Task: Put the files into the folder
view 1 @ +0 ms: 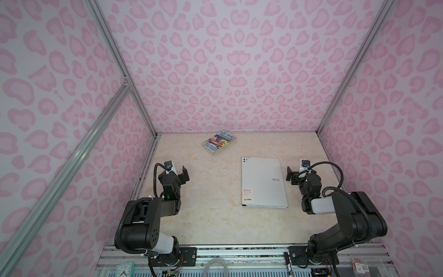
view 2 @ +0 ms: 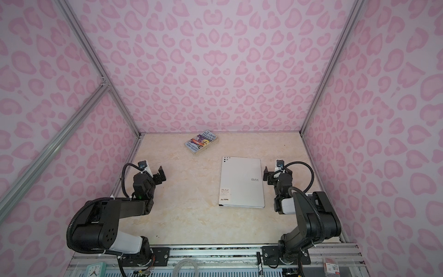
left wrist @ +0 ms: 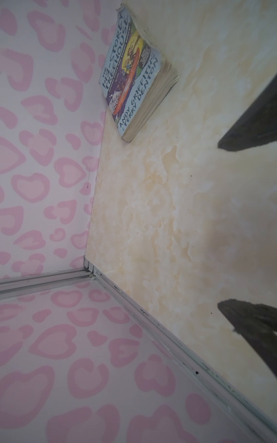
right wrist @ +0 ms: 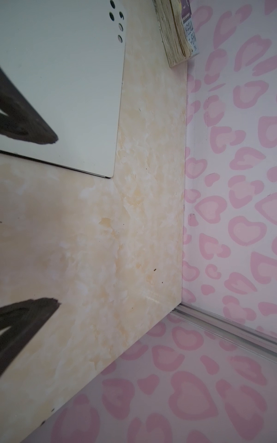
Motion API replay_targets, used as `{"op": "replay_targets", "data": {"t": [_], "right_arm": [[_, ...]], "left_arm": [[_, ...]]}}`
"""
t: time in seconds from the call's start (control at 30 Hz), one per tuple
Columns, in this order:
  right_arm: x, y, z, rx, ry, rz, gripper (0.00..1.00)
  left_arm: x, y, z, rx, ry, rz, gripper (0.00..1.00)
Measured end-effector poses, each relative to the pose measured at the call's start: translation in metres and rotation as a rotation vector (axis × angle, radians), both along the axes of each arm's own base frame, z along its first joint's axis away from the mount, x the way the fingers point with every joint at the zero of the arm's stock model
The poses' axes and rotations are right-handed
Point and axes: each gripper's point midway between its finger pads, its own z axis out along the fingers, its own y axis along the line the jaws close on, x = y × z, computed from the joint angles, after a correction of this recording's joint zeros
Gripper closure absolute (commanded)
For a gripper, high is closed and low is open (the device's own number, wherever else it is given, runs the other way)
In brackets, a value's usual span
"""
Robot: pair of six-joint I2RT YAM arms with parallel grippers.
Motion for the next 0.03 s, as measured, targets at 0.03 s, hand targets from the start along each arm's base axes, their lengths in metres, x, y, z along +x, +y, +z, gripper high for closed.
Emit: {"op": "replay_targets", "data": {"t": [0.03], "right_arm": [[0.0000,-0.0013,-0.0009,0.001,0.004,-0.004,0.00]], "left_arm": [[-0.0007,0.0011,-0.0005,0.000,0.001,0.003,0.02]]}}
